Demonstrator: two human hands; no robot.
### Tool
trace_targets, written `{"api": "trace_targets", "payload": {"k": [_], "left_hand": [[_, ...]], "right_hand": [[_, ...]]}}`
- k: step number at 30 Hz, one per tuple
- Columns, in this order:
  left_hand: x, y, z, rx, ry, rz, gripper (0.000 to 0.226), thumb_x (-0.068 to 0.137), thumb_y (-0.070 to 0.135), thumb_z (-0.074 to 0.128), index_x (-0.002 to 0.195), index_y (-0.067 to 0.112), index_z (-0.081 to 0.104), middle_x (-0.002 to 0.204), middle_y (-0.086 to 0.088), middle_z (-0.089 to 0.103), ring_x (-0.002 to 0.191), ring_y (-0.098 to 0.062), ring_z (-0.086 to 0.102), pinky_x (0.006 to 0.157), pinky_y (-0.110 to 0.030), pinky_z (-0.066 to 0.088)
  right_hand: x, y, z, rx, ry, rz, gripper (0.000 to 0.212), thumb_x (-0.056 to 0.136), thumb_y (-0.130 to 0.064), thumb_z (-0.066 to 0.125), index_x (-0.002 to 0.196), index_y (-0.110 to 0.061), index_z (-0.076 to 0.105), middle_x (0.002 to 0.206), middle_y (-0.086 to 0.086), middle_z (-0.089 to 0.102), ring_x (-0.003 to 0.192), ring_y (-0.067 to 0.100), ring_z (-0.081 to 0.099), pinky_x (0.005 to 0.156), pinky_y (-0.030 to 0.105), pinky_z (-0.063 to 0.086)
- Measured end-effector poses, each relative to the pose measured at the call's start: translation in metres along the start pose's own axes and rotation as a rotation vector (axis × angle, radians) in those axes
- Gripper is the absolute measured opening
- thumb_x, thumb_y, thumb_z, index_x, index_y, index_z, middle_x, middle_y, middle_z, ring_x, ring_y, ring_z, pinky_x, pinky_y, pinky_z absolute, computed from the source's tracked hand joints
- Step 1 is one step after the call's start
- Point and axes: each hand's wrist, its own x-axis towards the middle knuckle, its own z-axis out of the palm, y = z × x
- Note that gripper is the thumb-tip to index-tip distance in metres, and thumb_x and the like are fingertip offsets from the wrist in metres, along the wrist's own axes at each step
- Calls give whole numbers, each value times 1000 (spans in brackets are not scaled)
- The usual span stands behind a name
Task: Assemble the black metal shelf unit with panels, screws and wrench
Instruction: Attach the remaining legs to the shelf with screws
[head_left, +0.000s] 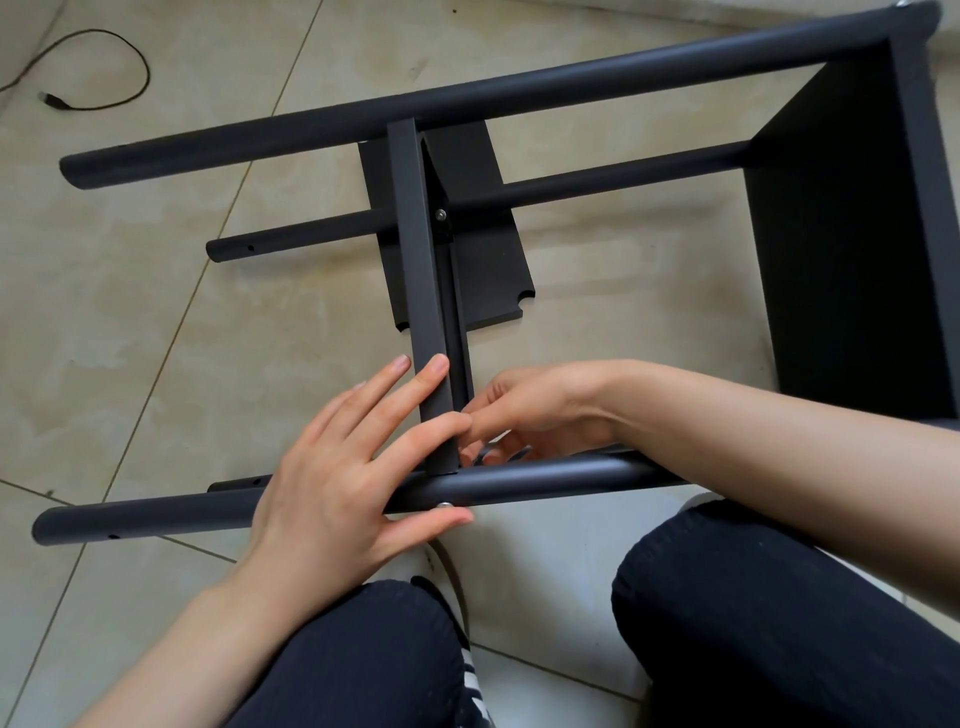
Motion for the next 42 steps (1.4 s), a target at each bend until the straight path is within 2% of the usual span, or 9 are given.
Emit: {"api": "trace_targets", "payload": {"k": [5, 11, 15, 18, 22, 27, 34, 38, 42], "left_hand": [[0, 0, 0, -5, 6, 7, 59, 91, 63, 57, 135, 23, 54, 159, -7, 38, 146, -31, 39, 106, -50, 45], [0, -1, 1, -12, 8, 6, 58, 90, 61, 58, 134, 23, 56, 159, -8, 39, 145, -31, 40, 105, -51, 46], [0, -1, 0, -2, 3, 8, 59, 90, 62, 58, 135, 24, 54, 159, -7, 39, 145, -31, 41, 106, -49, 45], [1, -1, 0, -3, 3, 9, 59, 90, 61, 59, 133, 21, 57, 158, -8, 39, 144, -32, 41, 106, -49, 45], [0, -1, 0, -2, 9, 11, 59, 90, 61, 59, 133, 21, 59, 158, -8, 40, 144, -31, 41, 106, -49, 44], [-1, -3, -1, 7, -6, 16, 60, 89, 61, 60, 135, 24, 53, 159, -8, 39, 145, -31, 41, 105, -50, 46], [-2, -3, 1, -2, 3, 12, 59, 90, 62, 58, 136, 25, 53, 160, -7, 38, 145, -30, 41, 105, -50, 46], [-2, -4, 1, 15, -1, 15, 61, 90, 62, 59, 137, 25, 51, 160, -7, 38, 145, -31, 41, 104, -52, 47], [-2, -4, 1, 28, -2, 16, 61, 90, 63, 58, 138, 25, 51, 160, -7, 37, 144, -31, 41, 104, -53, 47]], "right_hand": [[-2, 2, -4, 13, 6, 0, 13, 93, -14, 62, 81, -13, 67, 81, 2, 63, 66, 11, 54, 68, 24, 45], [4, 3, 1, -1, 14, -4, 5, 92, -12, 60, 94, -11, 64, 81, 5, 58, 68, 13, 52, 73, 30, 44], [0, 2, -3, 15, -18, -12, 10, 92, -12, 61, 84, -13, 67, 77, 0, 63, 67, 11, 54, 72, 27, 44], [-1, 2, -3, 4, 3, -11, 10, 92, -14, 62, 83, -13, 68, 75, 0, 65, 65, 11, 55, 71, 27, 45], [3, 2, 4, -25, 27, -8, 6, 93, -12, 58, 89, -11, 63, 76, 3, 57, 66, 13, 52, 71, 28, 44], [1, 1, 2, 22, -10, 5, 13, 92, -12, 58, 81, -13, 64, 80, 5, 58, 72, 14, 51, 81, 34, 42], [4, 3, 6, -27, 44, -6, 5, 92, -14, 58, 88, -14, 61, 76, 3, 54, 67, 13, 49, 70, 28, 42], [3, 1, 4, 13, 14, 1, 16, 93, -9, 55, 79, -13, 62, 75, 2, 56, 65, 11, 49, 69, 26, 41], [-2, 1, 0, 23, 2, 2, 16, 92, -13, 61, 77, -14, 66, 75, 2, 58, 64, 10, 51, 69, 26, 42]]}}
